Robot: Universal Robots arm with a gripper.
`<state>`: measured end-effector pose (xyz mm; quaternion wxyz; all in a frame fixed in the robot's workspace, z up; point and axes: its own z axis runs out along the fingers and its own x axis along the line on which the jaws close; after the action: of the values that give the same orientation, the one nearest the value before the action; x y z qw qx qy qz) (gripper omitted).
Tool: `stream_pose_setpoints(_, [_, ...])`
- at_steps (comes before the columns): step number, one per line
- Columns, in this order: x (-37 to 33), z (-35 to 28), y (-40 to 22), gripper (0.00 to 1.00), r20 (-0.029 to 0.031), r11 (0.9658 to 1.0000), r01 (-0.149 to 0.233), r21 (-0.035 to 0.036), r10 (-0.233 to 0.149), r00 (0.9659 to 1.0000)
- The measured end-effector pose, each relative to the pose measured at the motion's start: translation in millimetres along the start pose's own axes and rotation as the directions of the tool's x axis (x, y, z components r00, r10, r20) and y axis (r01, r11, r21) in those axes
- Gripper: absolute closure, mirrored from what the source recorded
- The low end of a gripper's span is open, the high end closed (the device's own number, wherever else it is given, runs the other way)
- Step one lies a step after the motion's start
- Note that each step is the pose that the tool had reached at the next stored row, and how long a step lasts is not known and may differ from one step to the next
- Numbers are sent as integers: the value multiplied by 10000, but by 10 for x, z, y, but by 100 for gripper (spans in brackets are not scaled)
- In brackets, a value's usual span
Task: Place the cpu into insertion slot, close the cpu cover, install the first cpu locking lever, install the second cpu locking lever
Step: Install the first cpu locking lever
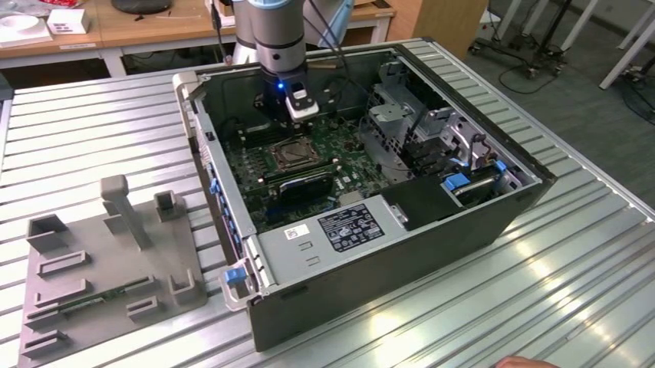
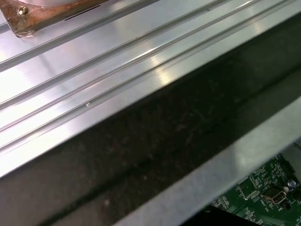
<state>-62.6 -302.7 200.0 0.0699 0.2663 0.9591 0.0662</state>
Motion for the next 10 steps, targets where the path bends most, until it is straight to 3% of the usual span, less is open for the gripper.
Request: stream_pose_setpoints(10, [3,33,-5,89,16,10000,5,26,-5,10000])
